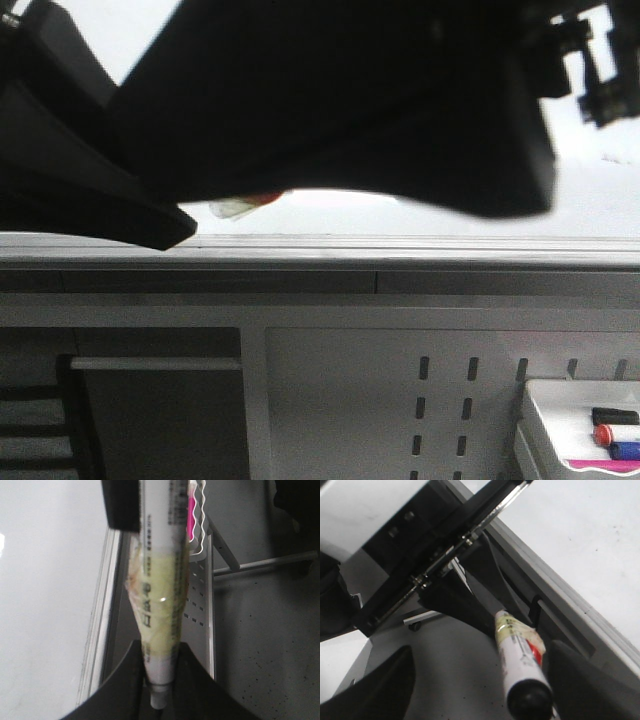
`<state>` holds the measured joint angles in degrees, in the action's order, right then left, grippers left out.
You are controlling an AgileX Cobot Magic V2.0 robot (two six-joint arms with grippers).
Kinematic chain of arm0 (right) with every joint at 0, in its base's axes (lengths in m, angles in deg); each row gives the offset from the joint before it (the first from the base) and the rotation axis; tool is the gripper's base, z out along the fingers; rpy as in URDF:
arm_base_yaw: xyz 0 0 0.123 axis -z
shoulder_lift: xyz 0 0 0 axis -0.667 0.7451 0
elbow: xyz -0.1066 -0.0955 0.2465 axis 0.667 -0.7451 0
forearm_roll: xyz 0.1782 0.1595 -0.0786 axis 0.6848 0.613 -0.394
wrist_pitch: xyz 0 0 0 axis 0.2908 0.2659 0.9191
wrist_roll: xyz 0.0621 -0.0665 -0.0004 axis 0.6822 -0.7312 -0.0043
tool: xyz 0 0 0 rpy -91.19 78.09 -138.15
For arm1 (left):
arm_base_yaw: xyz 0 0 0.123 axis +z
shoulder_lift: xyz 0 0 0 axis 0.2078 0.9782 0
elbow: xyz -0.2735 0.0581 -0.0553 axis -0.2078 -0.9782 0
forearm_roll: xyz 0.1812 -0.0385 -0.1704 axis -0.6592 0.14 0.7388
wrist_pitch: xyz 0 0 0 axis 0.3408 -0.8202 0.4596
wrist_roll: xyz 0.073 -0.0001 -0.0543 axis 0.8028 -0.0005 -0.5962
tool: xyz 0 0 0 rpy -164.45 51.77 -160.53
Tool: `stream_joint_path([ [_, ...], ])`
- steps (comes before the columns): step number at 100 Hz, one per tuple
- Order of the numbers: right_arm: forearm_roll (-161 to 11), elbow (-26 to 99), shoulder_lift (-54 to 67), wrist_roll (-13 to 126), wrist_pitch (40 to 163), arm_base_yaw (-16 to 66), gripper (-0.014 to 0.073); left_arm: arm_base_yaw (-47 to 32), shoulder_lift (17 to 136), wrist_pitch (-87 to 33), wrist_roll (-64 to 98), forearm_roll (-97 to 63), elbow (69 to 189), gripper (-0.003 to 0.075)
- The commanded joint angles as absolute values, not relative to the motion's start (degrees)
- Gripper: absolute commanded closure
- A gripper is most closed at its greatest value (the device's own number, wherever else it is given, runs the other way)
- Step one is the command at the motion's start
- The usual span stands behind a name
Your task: Write number 4 on whiteboard
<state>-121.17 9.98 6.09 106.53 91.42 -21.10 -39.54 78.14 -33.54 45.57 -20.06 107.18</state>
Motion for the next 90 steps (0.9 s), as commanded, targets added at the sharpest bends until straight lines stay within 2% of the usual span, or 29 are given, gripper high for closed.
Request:
stream_joint_path([
  [1,-122.0,12.1,6.4,106.1,86.5,-21.1,0.0093,-41.2,77.1,-29.8,45.3,-18.6,108.7,0.0741],
  [23,-122.0,12.1,6.4,106.1,84.7,-21.1,0.0122,-43.9,77.1,-29.1,45.3,-18.7,108.7,0.0741],
  [54,-122.0,12.1,6.4,106.1,85.9,-21.1,0.0351,-43.9,77.1,-27.8,45.3,-18.7,108.8,0.0741],
  [90,-122.0,12.1,6.4,106.1,87.8,-21.1,0.0507,-43.9,77.1,-27.5,45.3,-18.7,108.8,0.0741],
])
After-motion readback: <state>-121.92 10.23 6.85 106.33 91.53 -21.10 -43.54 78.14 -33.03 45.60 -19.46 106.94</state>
